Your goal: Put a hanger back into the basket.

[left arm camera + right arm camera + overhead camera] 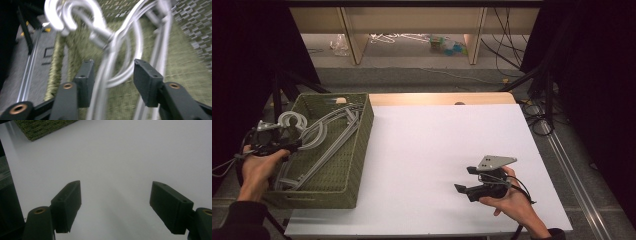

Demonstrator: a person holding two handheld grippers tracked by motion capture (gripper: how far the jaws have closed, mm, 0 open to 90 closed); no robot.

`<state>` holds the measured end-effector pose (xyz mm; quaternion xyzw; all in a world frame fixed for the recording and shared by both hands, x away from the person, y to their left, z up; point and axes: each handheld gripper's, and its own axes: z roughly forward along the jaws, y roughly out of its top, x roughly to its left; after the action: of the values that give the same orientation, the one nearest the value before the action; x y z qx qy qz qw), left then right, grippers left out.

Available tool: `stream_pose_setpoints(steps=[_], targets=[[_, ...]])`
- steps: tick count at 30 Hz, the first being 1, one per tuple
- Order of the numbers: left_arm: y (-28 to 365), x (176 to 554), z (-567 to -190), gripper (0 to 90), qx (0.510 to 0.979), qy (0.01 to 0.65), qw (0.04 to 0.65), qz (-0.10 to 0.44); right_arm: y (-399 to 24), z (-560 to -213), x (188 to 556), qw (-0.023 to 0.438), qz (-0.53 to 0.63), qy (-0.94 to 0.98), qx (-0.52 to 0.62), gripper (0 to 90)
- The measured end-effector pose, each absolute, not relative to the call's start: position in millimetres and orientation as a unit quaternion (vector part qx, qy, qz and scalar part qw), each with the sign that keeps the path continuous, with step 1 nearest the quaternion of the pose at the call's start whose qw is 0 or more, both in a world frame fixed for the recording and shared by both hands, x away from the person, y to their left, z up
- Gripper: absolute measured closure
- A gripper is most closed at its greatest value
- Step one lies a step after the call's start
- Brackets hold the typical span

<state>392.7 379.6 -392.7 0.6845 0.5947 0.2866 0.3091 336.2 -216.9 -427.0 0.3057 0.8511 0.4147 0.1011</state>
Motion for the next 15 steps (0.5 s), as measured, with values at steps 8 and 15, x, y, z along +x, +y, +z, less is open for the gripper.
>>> stream_pose_setpoints(steps=[8, 15], targets=[[339.6, 361.0, -366.3, 34.2, 0.677, 0.532, 0.419, 0.286, -216.9, -426.4, 335.4, 0.108, 0.419, 0.85, 0.3, 26.3], [288.2, 335.1, -361.2, 27.1, 0.705, 0.458, 0.466, 0.275, -216.4, -426.2, 335.8, 0.113, 0.426, 0.846, 0.302, 25.4]])
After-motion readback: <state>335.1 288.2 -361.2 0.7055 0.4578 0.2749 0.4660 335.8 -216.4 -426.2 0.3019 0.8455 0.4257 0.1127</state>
